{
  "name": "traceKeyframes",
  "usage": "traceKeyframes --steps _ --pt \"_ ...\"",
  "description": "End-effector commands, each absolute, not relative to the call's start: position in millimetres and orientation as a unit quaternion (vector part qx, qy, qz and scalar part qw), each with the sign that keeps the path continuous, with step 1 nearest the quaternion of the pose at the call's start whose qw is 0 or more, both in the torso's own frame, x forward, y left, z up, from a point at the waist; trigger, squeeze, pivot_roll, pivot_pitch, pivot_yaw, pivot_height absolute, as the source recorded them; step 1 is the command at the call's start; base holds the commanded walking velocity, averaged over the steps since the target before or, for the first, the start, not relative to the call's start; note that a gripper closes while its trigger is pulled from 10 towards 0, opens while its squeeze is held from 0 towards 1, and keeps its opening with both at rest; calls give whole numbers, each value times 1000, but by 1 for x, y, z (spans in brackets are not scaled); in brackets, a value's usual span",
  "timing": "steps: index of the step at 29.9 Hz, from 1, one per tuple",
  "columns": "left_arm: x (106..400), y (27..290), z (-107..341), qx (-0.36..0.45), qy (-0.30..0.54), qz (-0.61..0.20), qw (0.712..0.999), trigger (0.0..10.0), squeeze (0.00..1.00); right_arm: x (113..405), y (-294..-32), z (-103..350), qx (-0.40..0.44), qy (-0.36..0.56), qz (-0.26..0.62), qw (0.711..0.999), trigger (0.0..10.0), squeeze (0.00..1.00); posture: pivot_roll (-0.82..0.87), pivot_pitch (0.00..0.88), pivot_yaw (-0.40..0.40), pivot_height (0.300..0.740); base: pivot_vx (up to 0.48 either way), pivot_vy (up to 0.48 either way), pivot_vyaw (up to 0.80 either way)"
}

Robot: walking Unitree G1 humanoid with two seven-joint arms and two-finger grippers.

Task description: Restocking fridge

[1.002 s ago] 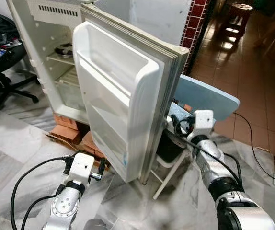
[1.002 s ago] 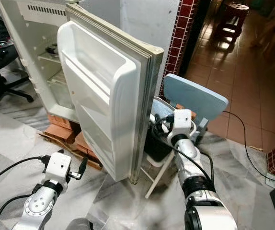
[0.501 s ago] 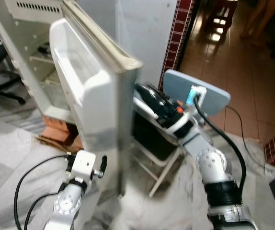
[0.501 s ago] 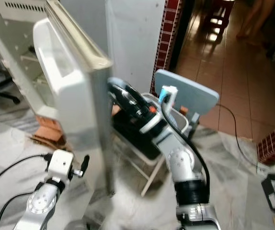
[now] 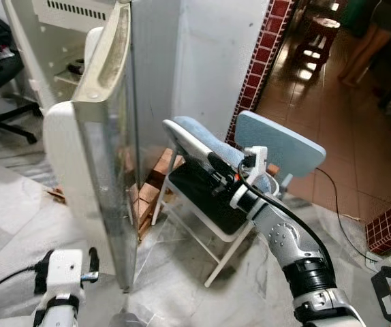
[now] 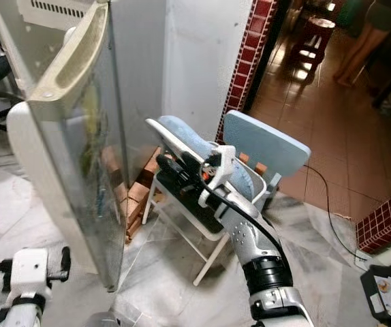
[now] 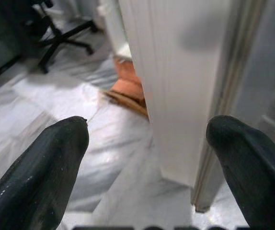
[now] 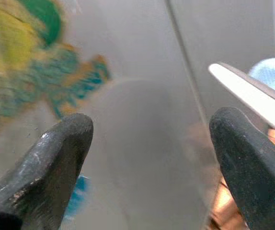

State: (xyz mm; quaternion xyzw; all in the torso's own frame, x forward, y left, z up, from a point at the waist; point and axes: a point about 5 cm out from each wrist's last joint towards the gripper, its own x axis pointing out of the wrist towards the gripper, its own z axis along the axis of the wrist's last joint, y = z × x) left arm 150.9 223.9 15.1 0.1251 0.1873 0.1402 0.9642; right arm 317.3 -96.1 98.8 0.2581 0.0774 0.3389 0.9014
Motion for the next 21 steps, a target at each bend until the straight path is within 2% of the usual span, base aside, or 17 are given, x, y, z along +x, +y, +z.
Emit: traceKeyframes --steps 1,2,3,5,9,10,17,19,21 --pt "154 223 20 127 171 146 966 10000 0 323 -99 102 245 71 325 911 10000 0 195 0 -135 740 0 0 0" --pt "154 223 20 127 171 146 966 10000 0 323 -99 102 245 71 325 911 10000 0 195 0 -135 740 0 0 0" --pt "159 218 22 135 163 128 969 10000 0 331 -106 98 220 70 275 933 10000 0 192 0 -132 740 0 0 0" --pt "164 215 20 133 164 111 971 10000 0 336 -114 96 196 69 229 951 10000 0 187 0 -128 740 0 0 0" --pt "166 214 18 129 167 106 972 10000 0 338 -117 95 187 69 214 956 10000 0 187 0 -128 740 0 0 0" --pt "178 210 18 143 158 65 975 10000 0 342 -121 96 185 61 188 963 10000 0 173 0 -118 740 0 0 0" --pt "208 212 21 150 150 31 977 10000 0 343 -123 96 179 50 174 967 10000 0 161 0 -113 740 0 0 0" --pt "216 220 24 162 145 49 975 10000 0 342 -123 95 177 47 172 968 10000 0 152 0 -107 740 0 0 0" --pt "220 236 30 165 136 113 970 10000 0 342 -125 93 175 46 167 969 10000 0 147 0 -104 740 0 0 0"
